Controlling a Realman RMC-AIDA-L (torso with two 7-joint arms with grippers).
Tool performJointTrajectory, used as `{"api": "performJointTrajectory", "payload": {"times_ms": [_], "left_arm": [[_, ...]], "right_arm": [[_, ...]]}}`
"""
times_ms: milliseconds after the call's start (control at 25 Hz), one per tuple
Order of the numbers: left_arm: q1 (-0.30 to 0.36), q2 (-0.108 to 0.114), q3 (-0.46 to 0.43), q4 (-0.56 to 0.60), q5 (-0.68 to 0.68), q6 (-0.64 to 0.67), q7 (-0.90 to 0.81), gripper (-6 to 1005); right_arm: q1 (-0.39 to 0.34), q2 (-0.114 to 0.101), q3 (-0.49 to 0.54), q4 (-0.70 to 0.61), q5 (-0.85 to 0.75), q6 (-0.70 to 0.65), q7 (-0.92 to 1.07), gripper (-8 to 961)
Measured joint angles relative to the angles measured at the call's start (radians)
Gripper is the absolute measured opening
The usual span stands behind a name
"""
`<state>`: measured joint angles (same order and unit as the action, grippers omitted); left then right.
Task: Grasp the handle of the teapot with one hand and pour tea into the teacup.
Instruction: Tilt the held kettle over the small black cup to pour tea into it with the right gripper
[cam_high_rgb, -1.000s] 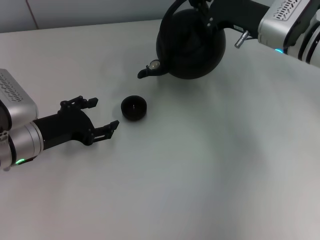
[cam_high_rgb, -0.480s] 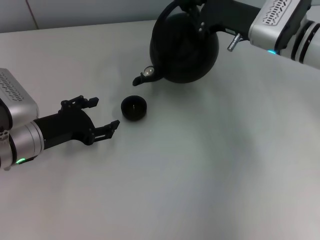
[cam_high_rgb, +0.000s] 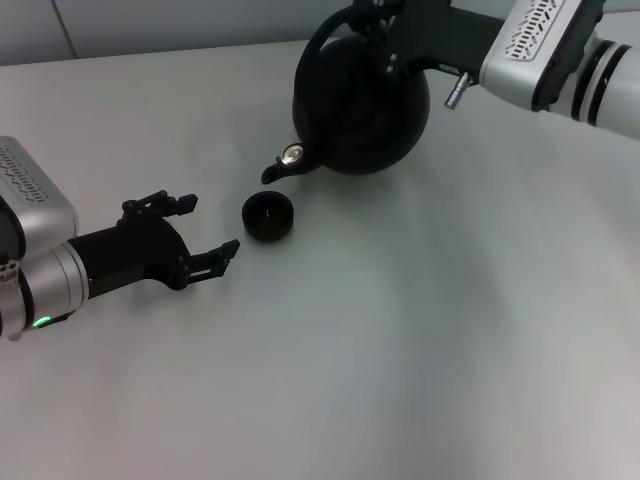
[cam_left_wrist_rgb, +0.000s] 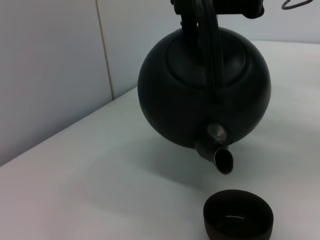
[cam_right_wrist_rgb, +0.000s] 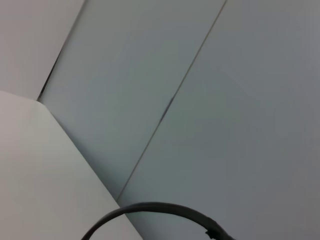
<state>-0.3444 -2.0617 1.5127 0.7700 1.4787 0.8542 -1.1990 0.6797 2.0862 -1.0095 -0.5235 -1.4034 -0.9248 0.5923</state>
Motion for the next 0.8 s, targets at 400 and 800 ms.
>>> {"api": "performJointTrajectory", "payload": {"times_ms": [400,800], "left_arm": [[-0.001,0.001,0.000,0.000,0.000,-0.001,0.002,808],[0.000,0.002,0.000,0.000,0.000,0.000,0.002,809]], "right_arm": [[-0.007,0.001,-0.032,-0.019,0.000,0.013,-0.006,90],[-0.009,0.003,-0.048,-0.025,0.005,0.024,-0.025,89]]}}
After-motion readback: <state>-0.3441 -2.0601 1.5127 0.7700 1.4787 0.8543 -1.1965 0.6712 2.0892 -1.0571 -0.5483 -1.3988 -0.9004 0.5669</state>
